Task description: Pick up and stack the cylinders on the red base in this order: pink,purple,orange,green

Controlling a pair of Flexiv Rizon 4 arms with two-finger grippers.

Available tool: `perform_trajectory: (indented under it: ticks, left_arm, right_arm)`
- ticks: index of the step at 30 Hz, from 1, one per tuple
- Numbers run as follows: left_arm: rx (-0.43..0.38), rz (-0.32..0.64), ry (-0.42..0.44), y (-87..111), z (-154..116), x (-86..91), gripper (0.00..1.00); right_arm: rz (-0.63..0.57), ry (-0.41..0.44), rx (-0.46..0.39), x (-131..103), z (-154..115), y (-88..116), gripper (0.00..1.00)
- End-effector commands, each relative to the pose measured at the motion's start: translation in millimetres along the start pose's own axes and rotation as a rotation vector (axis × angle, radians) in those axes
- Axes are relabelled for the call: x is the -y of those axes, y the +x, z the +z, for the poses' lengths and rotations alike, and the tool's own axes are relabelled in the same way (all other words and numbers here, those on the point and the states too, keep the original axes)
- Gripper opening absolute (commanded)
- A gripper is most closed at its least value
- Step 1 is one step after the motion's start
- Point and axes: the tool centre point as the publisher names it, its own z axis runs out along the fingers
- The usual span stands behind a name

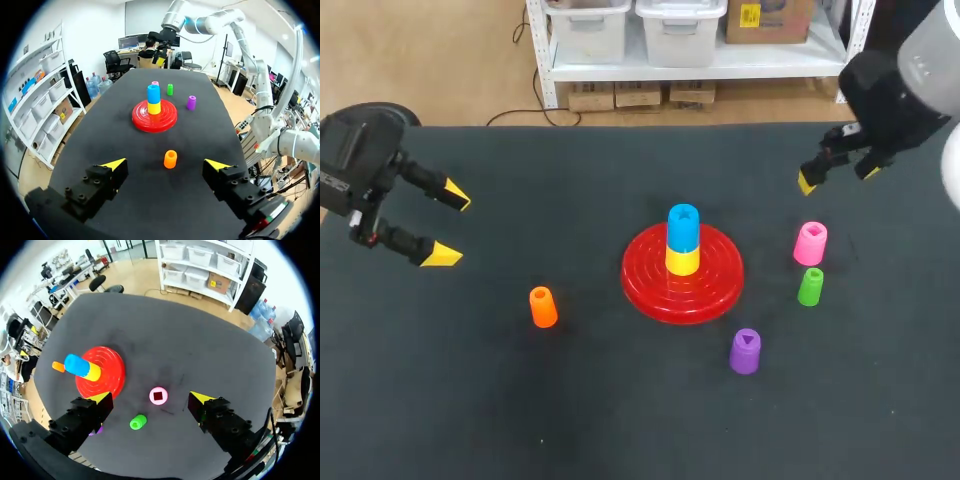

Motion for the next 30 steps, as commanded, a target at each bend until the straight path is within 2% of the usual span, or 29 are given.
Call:
perform_trajectory:
  ticks: [1, 15, 30]
  left_arm:
    - [0.002, 0.002, 0.001, 0.9, -0.2, -0.4, 1.00]
    - [0.002, 0.002, 0.001, 0.9, -0.2, -0.4, 1.00]
    - [0.002, 0.002, 0.001, 0.9, -0.2, -0.4, 1.00]
  right_arm:
    - [0.002, 0.047, -0.026, -3.4, 14.2, 3.4, 1.00]
    - [-0.003, 0.165, -0.183, 0.5, 55.6, 28.2, 1.00]
    - [0.009, 0.166, -0.236, 14.9, 89.7, 37.3, 1.00]
